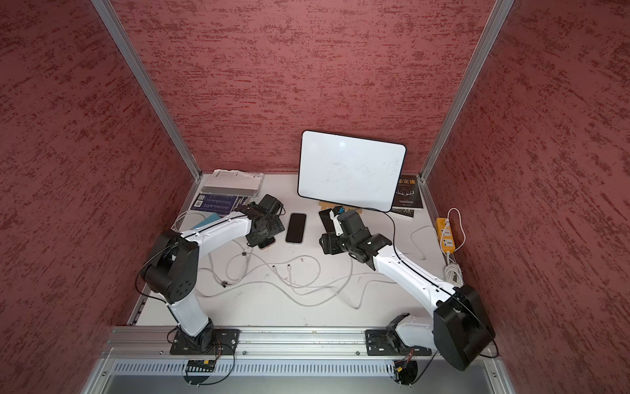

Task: Plug the charging cable into the phone
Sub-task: Adjust the charging cable at the center of the board.

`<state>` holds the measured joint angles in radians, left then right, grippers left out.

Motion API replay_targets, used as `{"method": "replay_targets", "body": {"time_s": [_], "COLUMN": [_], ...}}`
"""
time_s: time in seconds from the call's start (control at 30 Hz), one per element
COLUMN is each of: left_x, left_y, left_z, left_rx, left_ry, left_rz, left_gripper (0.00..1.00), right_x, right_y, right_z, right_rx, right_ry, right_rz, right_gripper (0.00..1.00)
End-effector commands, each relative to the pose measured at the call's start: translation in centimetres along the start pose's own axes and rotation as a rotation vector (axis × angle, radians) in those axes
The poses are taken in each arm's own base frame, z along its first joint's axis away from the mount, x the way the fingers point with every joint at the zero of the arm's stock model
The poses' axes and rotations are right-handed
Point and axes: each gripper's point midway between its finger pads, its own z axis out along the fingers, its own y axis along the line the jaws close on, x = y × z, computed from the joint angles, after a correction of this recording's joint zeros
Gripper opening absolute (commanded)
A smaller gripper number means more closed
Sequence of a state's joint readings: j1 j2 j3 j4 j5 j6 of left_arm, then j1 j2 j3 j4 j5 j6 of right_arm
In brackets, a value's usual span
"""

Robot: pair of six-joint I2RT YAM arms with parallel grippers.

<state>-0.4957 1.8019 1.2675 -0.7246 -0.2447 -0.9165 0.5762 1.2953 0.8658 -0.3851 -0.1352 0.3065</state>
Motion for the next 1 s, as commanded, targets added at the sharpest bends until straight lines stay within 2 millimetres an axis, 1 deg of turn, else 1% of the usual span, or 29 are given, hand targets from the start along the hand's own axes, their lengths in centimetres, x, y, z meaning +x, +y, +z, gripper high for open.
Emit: {"method": "replay_targets", "body": {"time_s": [0.0, 0.17, 0.23, 0.33, 0.37, 0.47, 0.63, 0.83, 0.9, 0.97], "left_x": [-0.9, -1.5, -1.7, -2.5, -2.8, -3.8, -5.4, -7.4, -7.9, -8.1], "left_y": [-0.6, 0.1, 0.2, 0.2, 0.1, -1.0, -0.7, -2.0, -1.7, -0.7], "left_z": [0.4, 1.7, 2.4, 3.2, 3.3, 3.2, 3.5, 3.5, 4.2, 5.1], "left_rx": [-0.025, -0.021, -0.002, 0.003, 0.008, 0.057, 0.021, 0.036, 0.018, -0.009], "left_ry": [0.006, 0.037, 0.058, 0.063, 0.062, 0.052, 0.042, 0.025, 0.042, 0.065], "left_rz": [-0.021, -0.067, -0.084, -0.083, -0.083, -0.055, -0.046, -0.004, -0.011, -0.032], "left_gripper": [0.96, 0.96, 0.96, 0.96, 0.96, 0.96, 0.96, 0.96, 0.96, 0.96], "right_x": [0.0, 0.7, 0.8, 0.6, 0.6, 0.8, 1.0, 1.1, 1.2, 1.3], "right_y": [0.2, 0.0, -0.1, 0.0, 0.1, 0.8, 0.9, 1.1, 1.0, 1.0], "right_z": [0.4, 1.0, 1.1, 1.1, 1.1, 1.2, 1.3, 1.5, 1.7, 1.6], "right_rx": [0.000, 0.005, 0.007, 0.002, -0.004, -0.043, -0.056, -0.071, -0.066, -0.064], "right_ry": [-0.014, 0.002, 0.003, 0.000, 0.000, 0.007, 0.010, 0.015, 0.020, 0.020], "right_rz": [-0.016, -0.015, -0.013, -0.015, -0.016, -0.015, -0.011, -0.013, -0.012, -0.013], "right_gripper": [0.78, 0.80, 0.81, 0.82, 0.81, 0.80, 0.80, 0.80, 0.80, 0.80]}}
